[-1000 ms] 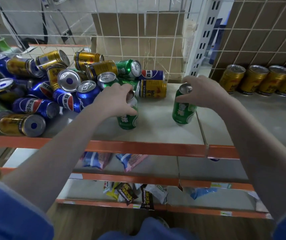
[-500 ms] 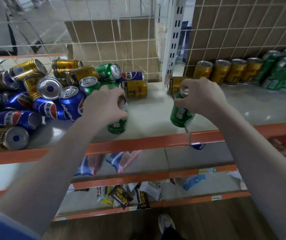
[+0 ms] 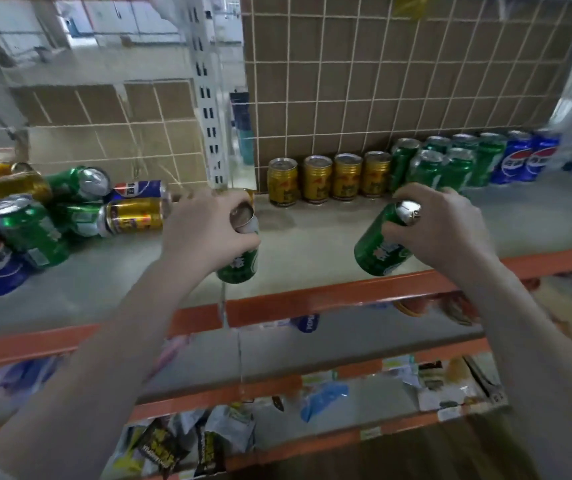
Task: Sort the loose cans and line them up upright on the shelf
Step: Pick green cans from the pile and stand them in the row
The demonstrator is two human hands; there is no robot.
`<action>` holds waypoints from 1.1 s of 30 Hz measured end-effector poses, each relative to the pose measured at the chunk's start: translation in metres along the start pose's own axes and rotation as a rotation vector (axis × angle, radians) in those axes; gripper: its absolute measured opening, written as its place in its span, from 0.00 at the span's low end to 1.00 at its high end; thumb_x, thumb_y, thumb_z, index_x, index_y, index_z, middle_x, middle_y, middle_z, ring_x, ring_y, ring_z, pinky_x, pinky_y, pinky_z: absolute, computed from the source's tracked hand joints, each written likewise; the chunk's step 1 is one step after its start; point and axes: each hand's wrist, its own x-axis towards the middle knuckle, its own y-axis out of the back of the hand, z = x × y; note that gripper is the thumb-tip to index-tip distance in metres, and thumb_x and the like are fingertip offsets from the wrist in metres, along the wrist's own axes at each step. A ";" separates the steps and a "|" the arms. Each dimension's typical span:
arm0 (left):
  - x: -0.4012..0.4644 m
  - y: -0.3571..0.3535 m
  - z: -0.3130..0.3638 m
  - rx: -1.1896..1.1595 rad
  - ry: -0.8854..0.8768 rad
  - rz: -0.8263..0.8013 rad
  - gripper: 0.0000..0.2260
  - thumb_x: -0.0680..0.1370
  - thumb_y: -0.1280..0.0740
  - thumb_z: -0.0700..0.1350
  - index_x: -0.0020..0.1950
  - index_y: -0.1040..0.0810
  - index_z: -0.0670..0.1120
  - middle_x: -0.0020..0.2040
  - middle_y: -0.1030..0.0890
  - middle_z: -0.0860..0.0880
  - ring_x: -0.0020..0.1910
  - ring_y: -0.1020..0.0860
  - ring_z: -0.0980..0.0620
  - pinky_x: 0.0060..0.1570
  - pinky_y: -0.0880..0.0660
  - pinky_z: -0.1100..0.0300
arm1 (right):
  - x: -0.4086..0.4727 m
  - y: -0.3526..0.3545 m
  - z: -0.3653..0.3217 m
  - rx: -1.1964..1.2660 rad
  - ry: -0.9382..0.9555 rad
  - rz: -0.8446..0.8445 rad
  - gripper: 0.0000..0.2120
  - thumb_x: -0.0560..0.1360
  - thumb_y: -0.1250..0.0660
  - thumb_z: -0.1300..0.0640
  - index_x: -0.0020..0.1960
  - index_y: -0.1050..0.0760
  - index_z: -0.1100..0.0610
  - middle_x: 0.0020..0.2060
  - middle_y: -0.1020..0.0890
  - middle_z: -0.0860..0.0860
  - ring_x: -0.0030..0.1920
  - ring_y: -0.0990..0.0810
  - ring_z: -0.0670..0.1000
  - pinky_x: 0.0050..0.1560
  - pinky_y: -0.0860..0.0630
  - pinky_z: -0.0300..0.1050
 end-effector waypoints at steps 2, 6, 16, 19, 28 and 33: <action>0.010 -0.018 0.050 -0.008 0.017 0.030 0.24 0.69 0.29 0.57 0.64 0.27 0.57 0.49 0.31 0.47 0.54 0.30 0.43 0.43 0.35 0.55 | 0.014 0.015 0.048 -0.007 0.036 0.009 0.19 0.68 0.31 0.46 0.57 0.25 0.49 0.49 0.24 0.57 0.45 0.28 0.57 0.42 0.34 0.44; 0.032 -0.042 0.143 -0.016 0.030 0.011 0.24 0.69 0.30 0.61 0.63 0.27 0.58 0.50 0.29 0.47 0.52 0.27 0.43 0.41 0.33 0.57 | 0.040 0.046 0.129 -0.031 0.048 -0.026 0.22 0.68 0.29 0.47 0.61 0.27 0.49 0.48 0.28 0.56 0.50 0.27 0.59 0.44 0.35 0.44; 0.085 -0.095 0.254 -0.047 -0.012 -0.021 0.25 0.69 0.30 0.63 0.63 0.29 0.59 0.55 0.26 0.49 0.53 0.27 0.47 0.42 0.31 0.57 | 0.110 0.054 0.230 -0.032 0.036 -0.073 0.23 0.66 0.31 0.44 0.59 0.27 0.49 0.47 0.28 0.56 0.47 0.26 0.59 0.48 0.27 0.51; 0.098 -0.109 0.266 -0.059 -0.050 -0.028 0.25 0.69 0.30 0.63 0.64 0.29 0.58 0.53 0.26 0.49 0.52 0.27 0.48 0.40 0.34 0.59 | 0.128 0.048 0.242 -0.034 0.048 -0.077 0.24 0.66 0.31 0.44 0.60 0.27 0.49 0.48 0.26 0.56 0.48 0.26 0.59 0.48 0.27 0.50; 0.121 -0.132 0.304 -0.045 -0.071 -0.084 0.28 0.68 0.30 0.64 0.66 0.30 0.58 0.48 0.30 0.53 0.45 0.31 0.53 0.38 0.34 0.59 | 0.203 0.058 0.283 -0.045 0.207 -0.184 0.22 0.69 0.29 0.49 0.61 0.26 0.52 0.55 0.21 0.53 0.49 0.27 0.51 0.45 0.31 0.44; 0.130 -0.142 0.334 -0.007 0.021 -0.093 0.29 0.68 0.30 0.64 0.67 0.30 0.58 0.54 0.26 0.50 0.48 0.28 0.51 0.40 0.32 0.59 | 0.253 0.058 0.301 -0.081 0.390 -0.295 0.24 0.69 0.28 0.50 0.62 0.27 0.53 0.55 0.22 0.51 0.47 0.29 0.48 0.44 0.33 0.42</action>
